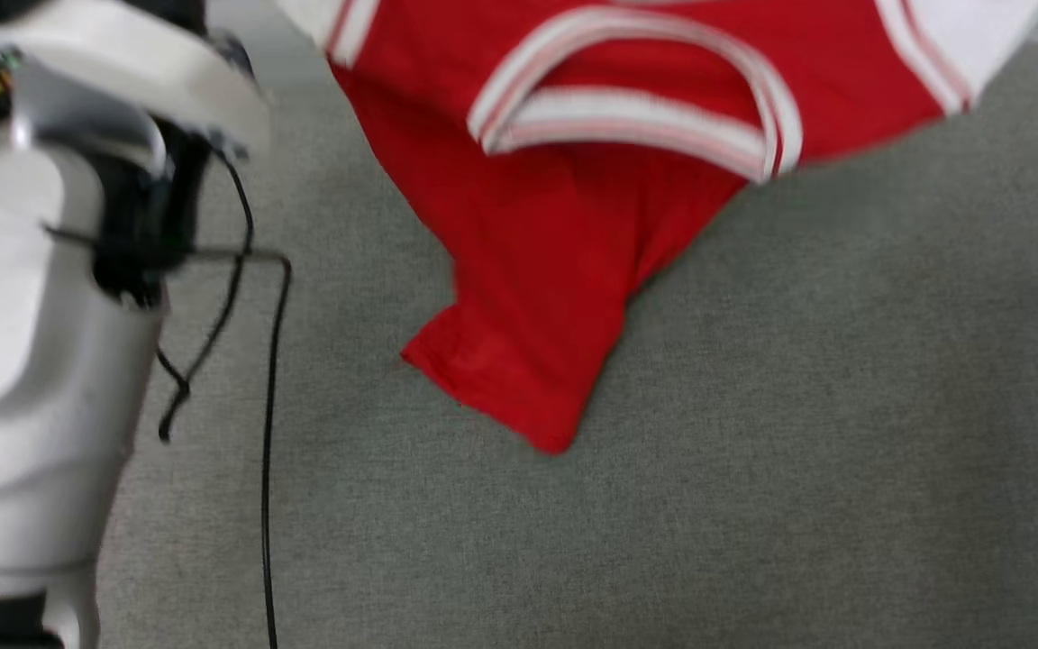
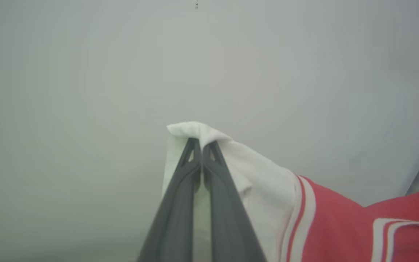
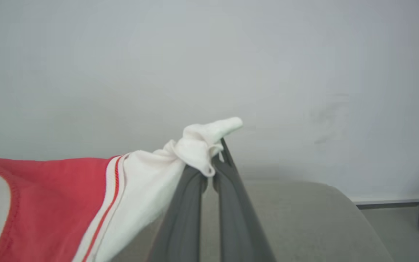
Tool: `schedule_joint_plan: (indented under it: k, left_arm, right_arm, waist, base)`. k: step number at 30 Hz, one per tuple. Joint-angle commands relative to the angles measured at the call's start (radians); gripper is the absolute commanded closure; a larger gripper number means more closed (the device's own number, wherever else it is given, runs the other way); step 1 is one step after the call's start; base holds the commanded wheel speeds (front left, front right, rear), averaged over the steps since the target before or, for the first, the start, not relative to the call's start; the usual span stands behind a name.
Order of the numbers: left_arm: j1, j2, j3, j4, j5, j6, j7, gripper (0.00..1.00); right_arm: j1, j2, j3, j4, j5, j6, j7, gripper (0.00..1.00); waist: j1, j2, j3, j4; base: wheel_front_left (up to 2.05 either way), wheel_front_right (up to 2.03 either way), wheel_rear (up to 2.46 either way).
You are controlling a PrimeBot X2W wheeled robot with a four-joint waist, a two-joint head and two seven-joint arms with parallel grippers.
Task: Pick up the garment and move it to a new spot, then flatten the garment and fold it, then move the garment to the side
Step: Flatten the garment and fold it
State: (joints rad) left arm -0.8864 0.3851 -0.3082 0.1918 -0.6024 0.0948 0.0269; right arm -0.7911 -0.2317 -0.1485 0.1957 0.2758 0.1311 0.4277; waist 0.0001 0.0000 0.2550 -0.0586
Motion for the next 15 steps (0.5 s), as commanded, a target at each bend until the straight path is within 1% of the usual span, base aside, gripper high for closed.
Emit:
schedule_joint_plan:
  k: [1,4,8,13,15]
  left_arm:
    - [-0.047,-0.005,0.004,0.028,0.005,-0.012,-0.018,1.00]
    - [-0.180,-0.014,0.016,0.117,0.011,-0.032,-0.048,1.00]
    - [-0.345,-0.001,0.047,0.229,0.022,-0.052,-0.104,1.00]
    - [-0.505,0.010,0.064,0.339,0.025,-0.089,-0.153,1.00]
    - [-0.553,0.016,0.063,0.379,0.029,-0.102,-0.156,1.00]
  right_arm:
    - [-0.050,-0.008,0.004,0.014,-0.003,-0.001,-0.020,1.00]
    - [-0.185,-0.011,0.008,0.064,-0.011,-0.001,-0.063,1.00]
    - [-0.349,-0.025,0.020,0.138,-0.028,-0.001,-0.121,1.00]
    - [-0.514,-0.048,0.032,0.217,-0.038,-0.001,-0.164,1.00]
    - [-0.564,-0.052,0.044,0.240,-0.043,-0.001,-0.173,1.00]
  waist:
    - [-0.0001,0.0000,0.041,-0.002]
    - [-0.0001,0.0000,0.089,-0.007]
    - [-0.0001,0.0000,0.142,-0.018]
    - [-0.0001,0.0000,0.187,-0.028]
    - [-0.0001,0.0000,0.208,-0.031]
  base:
    - [0.00,0.00,0.00]
    - [0.00,0.00,0.00]
    - [0.00,0.00,0.00]
    - [0.00,0.00,0.00]
    - [0.00,0.00,0.00]
